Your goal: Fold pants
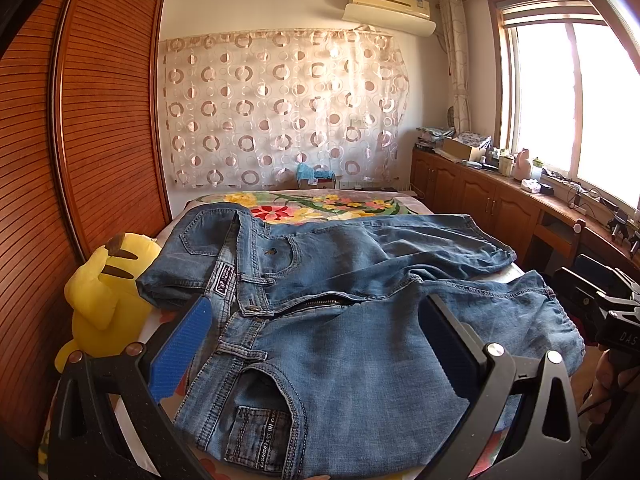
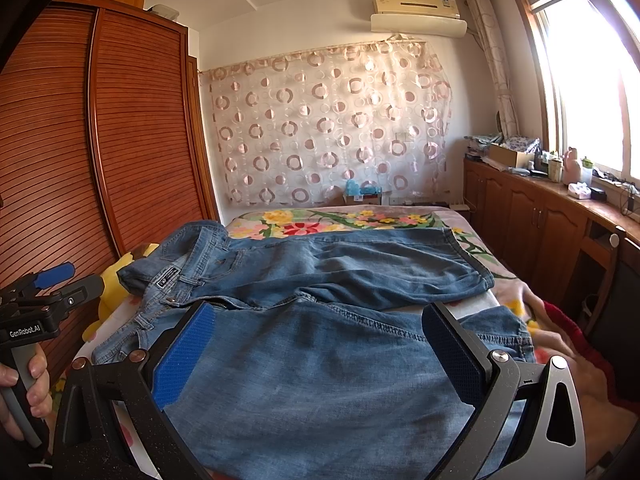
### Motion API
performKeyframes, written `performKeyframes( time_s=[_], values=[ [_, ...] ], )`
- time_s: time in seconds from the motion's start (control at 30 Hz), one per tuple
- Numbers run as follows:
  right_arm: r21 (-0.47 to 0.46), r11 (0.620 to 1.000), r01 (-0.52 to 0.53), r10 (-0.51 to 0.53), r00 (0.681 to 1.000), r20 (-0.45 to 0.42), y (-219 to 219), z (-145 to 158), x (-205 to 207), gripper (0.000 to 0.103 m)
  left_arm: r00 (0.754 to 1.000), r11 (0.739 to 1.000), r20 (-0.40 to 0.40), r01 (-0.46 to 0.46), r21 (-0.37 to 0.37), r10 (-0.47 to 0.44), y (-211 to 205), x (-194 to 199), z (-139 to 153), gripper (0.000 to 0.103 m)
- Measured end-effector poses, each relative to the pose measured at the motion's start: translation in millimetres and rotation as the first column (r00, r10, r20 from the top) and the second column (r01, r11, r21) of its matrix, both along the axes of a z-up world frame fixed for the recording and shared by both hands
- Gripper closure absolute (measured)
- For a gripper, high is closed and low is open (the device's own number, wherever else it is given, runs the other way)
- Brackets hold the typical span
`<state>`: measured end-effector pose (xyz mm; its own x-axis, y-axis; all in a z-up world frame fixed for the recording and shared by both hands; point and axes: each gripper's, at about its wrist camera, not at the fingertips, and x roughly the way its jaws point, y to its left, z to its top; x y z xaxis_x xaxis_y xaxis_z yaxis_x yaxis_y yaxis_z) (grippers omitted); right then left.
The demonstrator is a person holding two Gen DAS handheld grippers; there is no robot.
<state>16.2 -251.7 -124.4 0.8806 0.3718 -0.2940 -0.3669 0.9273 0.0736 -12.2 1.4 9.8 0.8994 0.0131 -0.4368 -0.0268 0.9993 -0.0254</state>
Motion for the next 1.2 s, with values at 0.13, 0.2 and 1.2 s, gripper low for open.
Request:
performKeyframes(
  time_s=[0.13,0.2,1.2],
  values=[
    [-0.001,1.0,-0.001,0.001,1.0,0.0,0,0,0,0.0,1.0,1.0,0.0,0.002,-0.002,-0.002,-1,0,-1,0.0],
    [-0.001,1.0,-0.004,0.004,1.0,-0.003,1,-1,1,0.0,1.0,1.0,-0.006,0.004,-0.001,-0.004,0,1,-1,0.0],
    [-0.118,0.992,-0.044,0.022,0.983,-0.184,-11,-25,41,0.0,0.983,0.999,-0.181,-0.045,-0.015,0.042,59,23,-65,0.0]
  ],
)
